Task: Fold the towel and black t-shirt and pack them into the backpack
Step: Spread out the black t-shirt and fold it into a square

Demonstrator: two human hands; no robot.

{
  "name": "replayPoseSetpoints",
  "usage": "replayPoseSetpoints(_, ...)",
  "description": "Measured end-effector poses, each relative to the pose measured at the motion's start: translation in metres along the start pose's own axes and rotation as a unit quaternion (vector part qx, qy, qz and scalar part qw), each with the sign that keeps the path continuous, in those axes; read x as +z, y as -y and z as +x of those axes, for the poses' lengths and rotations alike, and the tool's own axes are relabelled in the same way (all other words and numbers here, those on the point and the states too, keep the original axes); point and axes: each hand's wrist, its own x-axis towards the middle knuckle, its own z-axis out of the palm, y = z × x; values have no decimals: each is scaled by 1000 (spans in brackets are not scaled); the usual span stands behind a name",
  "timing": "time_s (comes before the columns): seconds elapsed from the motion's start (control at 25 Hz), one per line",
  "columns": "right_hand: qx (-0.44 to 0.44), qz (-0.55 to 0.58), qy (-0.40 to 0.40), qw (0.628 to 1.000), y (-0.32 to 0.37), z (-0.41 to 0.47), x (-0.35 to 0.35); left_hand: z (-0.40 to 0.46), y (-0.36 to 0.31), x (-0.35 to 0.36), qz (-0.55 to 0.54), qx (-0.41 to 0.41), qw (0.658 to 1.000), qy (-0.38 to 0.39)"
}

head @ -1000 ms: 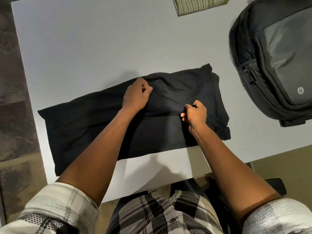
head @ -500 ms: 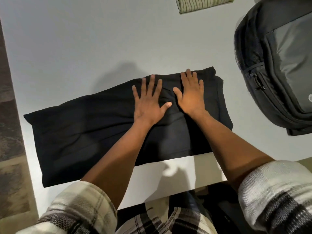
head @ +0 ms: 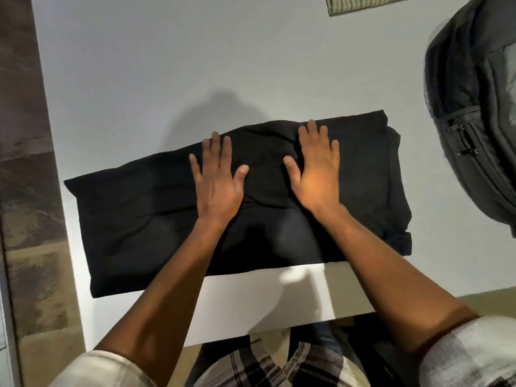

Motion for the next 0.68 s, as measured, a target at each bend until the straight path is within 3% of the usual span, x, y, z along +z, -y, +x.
replayPoseSetpoints(0.08, -38, -39, 25, 998, 28, -17, 24, -11, 13, 7, -6, 69, 997, 16)
replayPoseSetpoints(0.16, -45, -95, 30, 994, 23, -17, 36, -15, 47, 9, 42, 75, 996, 15)
replayPoseSetpoints(0.28, -47, -137, 22, 989, 8, -14, 36, -20, 102, 0, 96, 37, 995, 12)
replayPoseSetpoints(0.56, -38, -123, 38, 991, 22, -14, 30, -55, 232, -34, 79, -39, 996, 29)
replayPoseSetpoints(0.68, -13, -30, -69, 997, 54, -31, 19, -72, 238, -44, 14, -114, 993, -32)
